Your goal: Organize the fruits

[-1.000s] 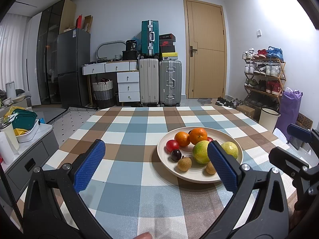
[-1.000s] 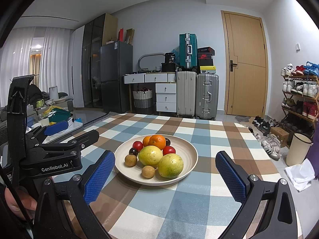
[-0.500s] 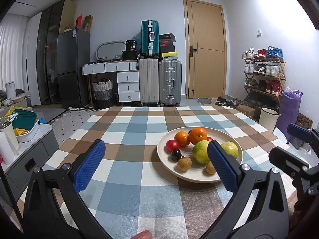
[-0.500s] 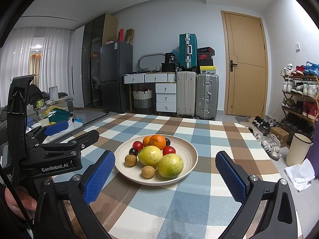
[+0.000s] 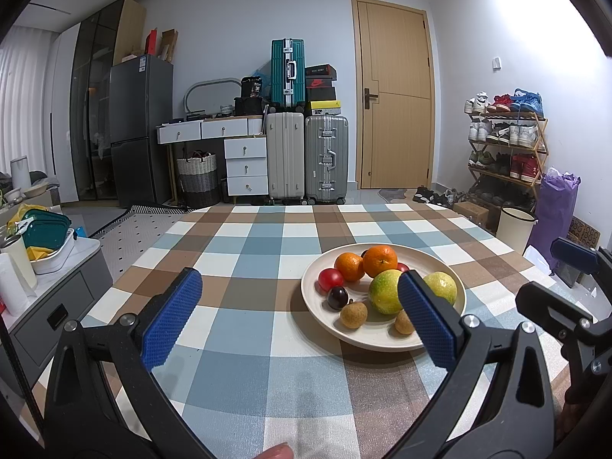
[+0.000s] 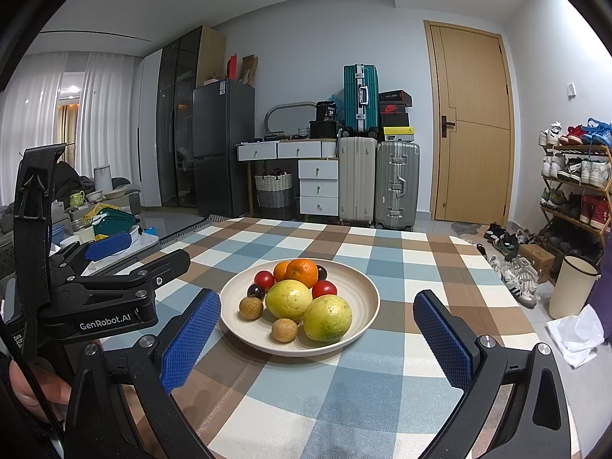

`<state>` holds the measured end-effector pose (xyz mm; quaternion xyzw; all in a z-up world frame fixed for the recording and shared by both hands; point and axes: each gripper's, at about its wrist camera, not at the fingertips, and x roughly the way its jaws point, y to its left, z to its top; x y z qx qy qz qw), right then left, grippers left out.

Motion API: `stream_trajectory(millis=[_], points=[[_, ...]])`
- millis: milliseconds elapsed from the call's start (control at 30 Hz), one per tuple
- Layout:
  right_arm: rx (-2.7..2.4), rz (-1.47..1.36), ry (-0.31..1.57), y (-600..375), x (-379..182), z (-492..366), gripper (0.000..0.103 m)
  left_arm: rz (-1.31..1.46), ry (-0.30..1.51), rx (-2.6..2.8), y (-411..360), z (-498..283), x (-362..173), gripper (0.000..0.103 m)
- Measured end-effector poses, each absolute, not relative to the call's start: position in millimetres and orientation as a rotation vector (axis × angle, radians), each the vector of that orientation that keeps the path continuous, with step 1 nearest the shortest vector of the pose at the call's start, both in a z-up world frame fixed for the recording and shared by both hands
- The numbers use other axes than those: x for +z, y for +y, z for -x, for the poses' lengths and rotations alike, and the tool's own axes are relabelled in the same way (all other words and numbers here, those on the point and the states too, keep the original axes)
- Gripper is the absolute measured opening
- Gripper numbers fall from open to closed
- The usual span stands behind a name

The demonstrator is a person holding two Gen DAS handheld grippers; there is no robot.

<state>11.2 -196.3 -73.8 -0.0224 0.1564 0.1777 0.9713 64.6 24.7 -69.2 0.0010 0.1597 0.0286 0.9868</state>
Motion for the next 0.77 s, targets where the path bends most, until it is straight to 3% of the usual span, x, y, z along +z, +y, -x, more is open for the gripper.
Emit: stream_trajectory(millis=[767], points=[[0.359, 0.045, 0.316, -196.7, -73.9, -11.2, 0.103, -0.002, 0.320, 0.049, 22.6, -66.1, -71.3, 0.102]])
